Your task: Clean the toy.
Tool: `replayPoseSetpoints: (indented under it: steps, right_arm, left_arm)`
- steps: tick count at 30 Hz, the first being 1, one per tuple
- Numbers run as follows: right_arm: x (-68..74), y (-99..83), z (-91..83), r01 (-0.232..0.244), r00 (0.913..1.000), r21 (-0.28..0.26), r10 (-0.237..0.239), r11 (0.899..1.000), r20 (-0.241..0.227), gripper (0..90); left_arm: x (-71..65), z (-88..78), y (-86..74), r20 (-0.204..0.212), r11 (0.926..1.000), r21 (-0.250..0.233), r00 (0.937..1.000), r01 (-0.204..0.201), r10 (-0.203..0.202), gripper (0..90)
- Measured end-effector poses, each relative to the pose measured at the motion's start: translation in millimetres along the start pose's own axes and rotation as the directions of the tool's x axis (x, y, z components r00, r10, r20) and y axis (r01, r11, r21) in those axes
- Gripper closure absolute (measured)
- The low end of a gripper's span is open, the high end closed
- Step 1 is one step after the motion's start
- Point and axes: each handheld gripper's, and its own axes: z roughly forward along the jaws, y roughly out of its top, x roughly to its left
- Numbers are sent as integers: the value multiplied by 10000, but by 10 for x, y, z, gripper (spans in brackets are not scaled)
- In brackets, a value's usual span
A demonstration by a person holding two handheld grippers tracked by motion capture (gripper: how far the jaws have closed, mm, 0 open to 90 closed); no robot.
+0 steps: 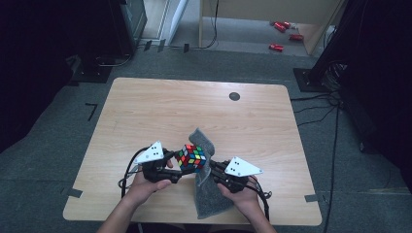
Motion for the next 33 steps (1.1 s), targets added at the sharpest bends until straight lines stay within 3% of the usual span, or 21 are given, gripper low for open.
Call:
replayPoseSetpoints:
  steps: [4,8,13,15,18,20,23,25,28,31,33]
  right_arm:
    - [57,-58,80,-212,9992,348,224,9992,-340,813]
    - [126,-17,101,100,9990,728,-68,9973,-441,806]
    - [40,144,-32,-788,9968,113,787,9968,113,807]
    - [34,206,-47,-985,9948,128,981,9951,267,807]
    - [-14,350,-25,-1754,9845,533,1751,9831,102,805]
    - [-44,440,-4,-1522,9882,750,1503,9855,304,802]
    - [-76,453,3,-1591,9865,412,1572,9864,459,802]
    - [-71,409,4,-1584,9868,238,1574,9871,377,800]
    - [-21,349,37,-1254,9920,801,1261,9889,-34,785]
    - [-17,276,30,-1779,9838,560,1788,9824,-115,792]
    - [-56,268,4,-2011,9796,260,2011,9792,36,803]
  left_arm:
    - [13,-26,12,-147,9997,-215,9998,152,-155,345]
    - [51,-70,13,-216,9991,-305,9993,290,-297,345]
    - [38,-73,37,-352,9992,-327,9990,246,-258,345]
    - [22,-90,88,-516,9995,-323,9986,61,-77,344]
    - [13,-114,166,-689,9990,-441,9976,27,-57,345]
    - [-8,-97,203,-714,9987,-503,9974,12,-48,345]
    - [-68,-80,274,-958,9984,-306,9944,-484,453,345]
    - [-66,-82,295,-933,9986,-315,9949,-425,394,345]
    - [-33,-69,283,-761,9989,-425,9970,-177,144,344]
    - [-31,-32,231,-613,9961,-877,9981,-12,-42,344]
    - [-52,6,180,-334,9960,-896,9994,74,-105,344]
